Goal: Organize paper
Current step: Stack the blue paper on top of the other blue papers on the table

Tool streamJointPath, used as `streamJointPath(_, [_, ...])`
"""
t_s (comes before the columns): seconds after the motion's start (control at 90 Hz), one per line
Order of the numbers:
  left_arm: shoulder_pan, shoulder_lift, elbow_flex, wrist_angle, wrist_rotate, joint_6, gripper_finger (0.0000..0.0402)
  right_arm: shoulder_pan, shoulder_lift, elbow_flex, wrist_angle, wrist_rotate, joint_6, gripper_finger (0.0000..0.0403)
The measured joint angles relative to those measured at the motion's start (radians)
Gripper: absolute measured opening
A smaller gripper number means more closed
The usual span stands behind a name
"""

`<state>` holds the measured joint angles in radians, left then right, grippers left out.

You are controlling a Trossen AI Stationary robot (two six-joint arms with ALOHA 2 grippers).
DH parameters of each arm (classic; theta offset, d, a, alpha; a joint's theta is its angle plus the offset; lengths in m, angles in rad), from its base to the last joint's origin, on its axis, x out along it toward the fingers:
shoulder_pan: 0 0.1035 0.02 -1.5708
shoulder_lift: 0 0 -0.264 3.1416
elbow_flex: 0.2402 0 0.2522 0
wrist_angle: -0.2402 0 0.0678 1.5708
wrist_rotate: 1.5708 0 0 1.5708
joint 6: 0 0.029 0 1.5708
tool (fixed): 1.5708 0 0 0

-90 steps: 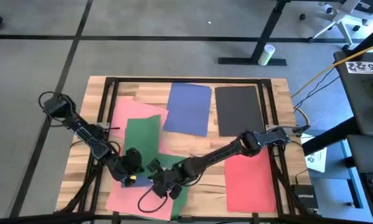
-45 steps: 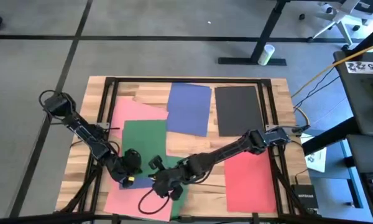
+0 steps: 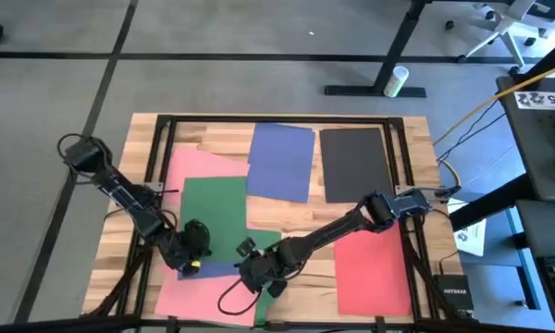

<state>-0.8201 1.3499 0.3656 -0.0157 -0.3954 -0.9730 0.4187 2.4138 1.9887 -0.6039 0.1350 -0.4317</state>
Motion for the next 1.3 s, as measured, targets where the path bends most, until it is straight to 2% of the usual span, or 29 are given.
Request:
streamJointPath(0.1, [0.008,-0.001,0.000,0.000,0.001,0.002,0.0000,0.000,-0.002,-0.054,0.077,0.035,-0.051,0.0144])
streamJointPath(0.211, [0.010,-0.001,0.000,-0.001,0.003,0.003,0.0000,-0.001,-0.002,-0.095,0.129,0.048,-0.074,0.0146])
streamJointPath(0.589, [0.010,0.000,0.000,-0.002,0.009,0.003,0.0000,-0.006,-0.002,-0.102,0.210,0.058,-0.104,0.0143])
streamJointPath(1.056, [0.010,0.000,0.000,-0.002,0.011,0.003,0.0000,0.003,-0.002,-0.101,0.151,0.044,-0.118,0.0143])
streamJointPath(1.3, [0.010,0.000,-0.001,-0.002,0.011,0.003,0.0000,0.000,-0.002,-0.101,0.180,0.023,-0.123,0.0143])
